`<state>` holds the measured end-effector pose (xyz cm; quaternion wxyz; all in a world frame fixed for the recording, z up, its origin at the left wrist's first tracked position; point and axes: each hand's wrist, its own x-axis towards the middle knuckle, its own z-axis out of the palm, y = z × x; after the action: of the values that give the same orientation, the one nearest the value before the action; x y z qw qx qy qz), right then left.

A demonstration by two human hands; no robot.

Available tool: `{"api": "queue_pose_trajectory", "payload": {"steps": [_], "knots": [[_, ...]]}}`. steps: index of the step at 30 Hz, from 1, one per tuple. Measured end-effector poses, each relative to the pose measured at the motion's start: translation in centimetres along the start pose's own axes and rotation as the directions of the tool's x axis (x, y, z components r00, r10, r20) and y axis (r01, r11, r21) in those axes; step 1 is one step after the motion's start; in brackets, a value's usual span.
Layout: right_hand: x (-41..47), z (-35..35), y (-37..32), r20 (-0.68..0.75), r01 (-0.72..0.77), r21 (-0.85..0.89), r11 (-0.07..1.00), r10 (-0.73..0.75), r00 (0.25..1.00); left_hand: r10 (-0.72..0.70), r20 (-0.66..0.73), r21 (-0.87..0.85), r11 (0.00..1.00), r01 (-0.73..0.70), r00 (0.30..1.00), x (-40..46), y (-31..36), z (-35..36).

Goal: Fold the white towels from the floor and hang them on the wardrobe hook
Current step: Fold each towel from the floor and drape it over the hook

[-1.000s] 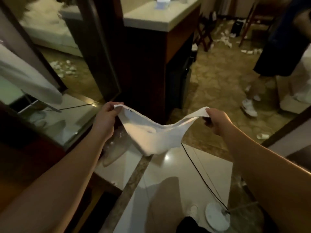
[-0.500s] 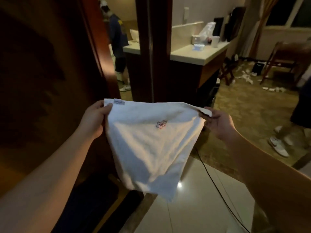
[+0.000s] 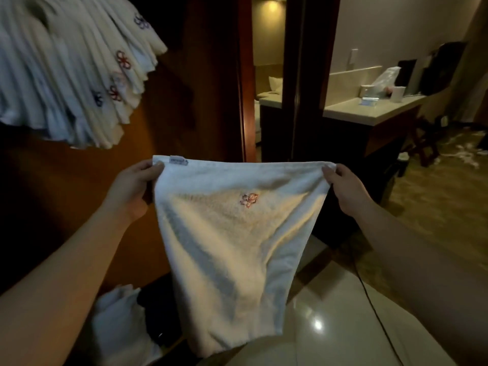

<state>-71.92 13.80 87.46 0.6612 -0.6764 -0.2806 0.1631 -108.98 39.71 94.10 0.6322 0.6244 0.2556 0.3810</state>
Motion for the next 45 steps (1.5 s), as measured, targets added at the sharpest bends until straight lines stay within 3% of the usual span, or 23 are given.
{"api": "queue_pose_trajectory", "payload": {"steps": [7, 15, 19, 24, 26, 28, 31, 34, 37, 41, 45], "knots": [[-5.1, 5.1, -3.1, 0.223, -0.072, 0.229, 0.971, 0.02, 0.975, -0.007, -0.058, -0.023, 1.0, 0.006, 0.998, -7.2, 3.1, -6.2], [-10.0, 10.6, -6.1, 0.396, -0.362, 0.387, 0.848, 0.202, 0.896, -0.069, -0.191, -0.039, 0.997, 0.062, 0.979, -11.5, 4.3, -11.4], [-13.2, 14.1, -8.1, 0.431, -0.458, 0.431, 0.777, 0.269, 0.861, -0.109, -0.34, -0.055, 0.994, 0.097, 0.934, -13.9, 4.0, -11.4], [-18.9, 19.7, -9.5, 0.49, -0.528, 0.468, 0.709, 0.29, 0.822, 0.077, -0.509, 0.163, 0.987, 0.008, 0.857, -18.2, 3.1, -8.2], [-21.4, 21.7, -9.9, 0.475, -0.531, 0.52, 0.67, 0.29, 0.831, 0.063, -0.506, 0.097, 0.995, -0.016, 0.86, -19.6, 2.6, -5.8], [-23.8, 23.3, -10.1, 0.432, -0.491, 0.535, 0.687, 0.278, 0.858, 0.05, -0.483, 0.113, 0.994, 0.006, 0.874, -20.8, 2.3, -3.8], [-27.1, 25.0, -10.6, 0.341, -0.347, 0.412, 0.843, 0.21, 0.916, 0.056, -0.46, 0.158, 0.987, 0.019, 0.886, -22.0, 2.0, -1.8], [-29.7, 25.7, -11.7, 0.38, -0.261, 0.326, 0.909, 0.128, 0.916, 0.1, -0.444, 0.226, 0.974, 0.004, 0.891, -22.9, 1.9, -0.4], [-31.2, 25.5, -12.4, 0.368, -0.062, 0.229, 0.972, -0.027, 0.93, 0.199, -0.396, 0.295, 0.952, -0.082, 0.897, -24.1, 1.9, 0.4], [-32.0, 24.9, -11.9, 0.359, 0.197, 0.045, 0.979, -0.2, 0.912, 0.254, -0.334, 0.289, 0.944, -0.158, 0.907, -25.5, 2.1, 0.9], [-31.9, 24.1, -11.2, 0.422, 0.224, 0.036, 0.974, -0.218, 0.88, 0.152, -0.205, 0.249, 0.963, -0.099, 0.967, -26.1, 2.6, 0.5]]}}
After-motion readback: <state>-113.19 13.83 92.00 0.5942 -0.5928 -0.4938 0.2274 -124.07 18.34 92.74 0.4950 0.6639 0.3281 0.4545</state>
